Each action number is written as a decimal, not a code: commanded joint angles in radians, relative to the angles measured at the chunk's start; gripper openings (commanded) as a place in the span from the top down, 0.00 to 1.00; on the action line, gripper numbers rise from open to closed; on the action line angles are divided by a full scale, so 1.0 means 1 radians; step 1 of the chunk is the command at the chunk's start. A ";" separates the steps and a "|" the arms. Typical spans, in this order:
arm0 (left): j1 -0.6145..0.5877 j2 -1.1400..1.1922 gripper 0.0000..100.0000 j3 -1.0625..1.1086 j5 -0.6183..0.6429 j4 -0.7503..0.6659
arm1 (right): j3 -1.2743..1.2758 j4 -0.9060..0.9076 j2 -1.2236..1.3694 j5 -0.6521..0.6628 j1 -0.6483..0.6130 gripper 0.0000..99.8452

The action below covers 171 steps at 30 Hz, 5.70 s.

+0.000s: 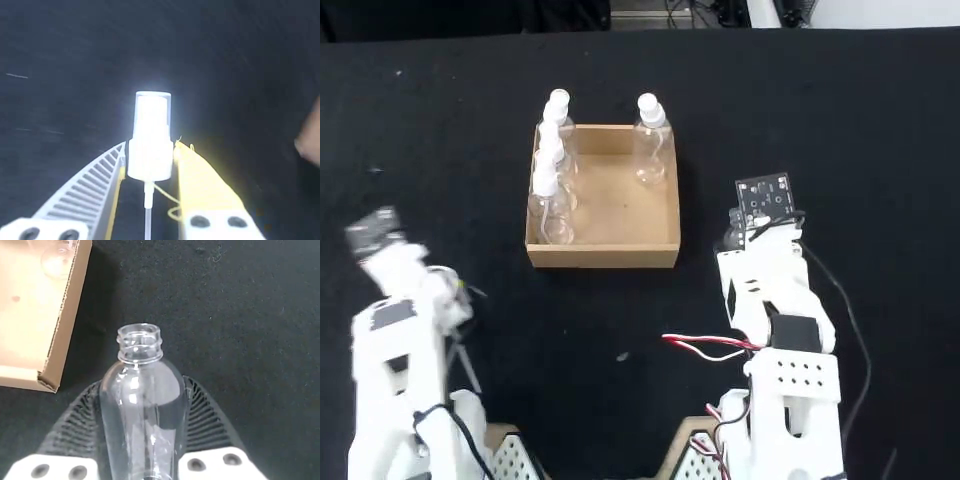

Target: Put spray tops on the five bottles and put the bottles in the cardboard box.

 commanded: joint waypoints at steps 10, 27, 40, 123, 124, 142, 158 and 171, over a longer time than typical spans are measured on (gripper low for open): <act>-0.441 0.002 0.71 -0.042 -0.226 -0.011 | -0.004 -0.029 -0.033 0.009 -0.003 0.99; -0.493 0.190 0.71 -0.372 -0.381 0.209 | -0.002 -0.029 -0.033 0.009 -0.005 0.99; -0.476 0.549 0.71 -0.455 -0.371 0.091 | -0.002 -0.029 -0.033 0.009 -0.005 0.99; 1.018 0.196 0.97 -1.732 -0.247 0.199 | -0.171 0.104 -0.527 -0.373 -0.539 0.99; 1.018 0.196 0.97 -1.732 -0.242 0.184 | -0.171 0.104 -0.527 -0.373 -0.539 0.99; 1.104 -0.012 0.97 -1.342 -0.239 -0.043 | -0.171 0.103 -0.527 -0.367 -0.539 0.99; 1.104 -0.048 0.97 -1.069 -0.241 -0.417 | -0.171 0.103 -0.527 -0.367 -0.539 0.99; 1.102 -0.054 0.97 -0.977 -0.239 -0.423 | -0.168 0.032 -0.527 -0.373 -0.535 0.99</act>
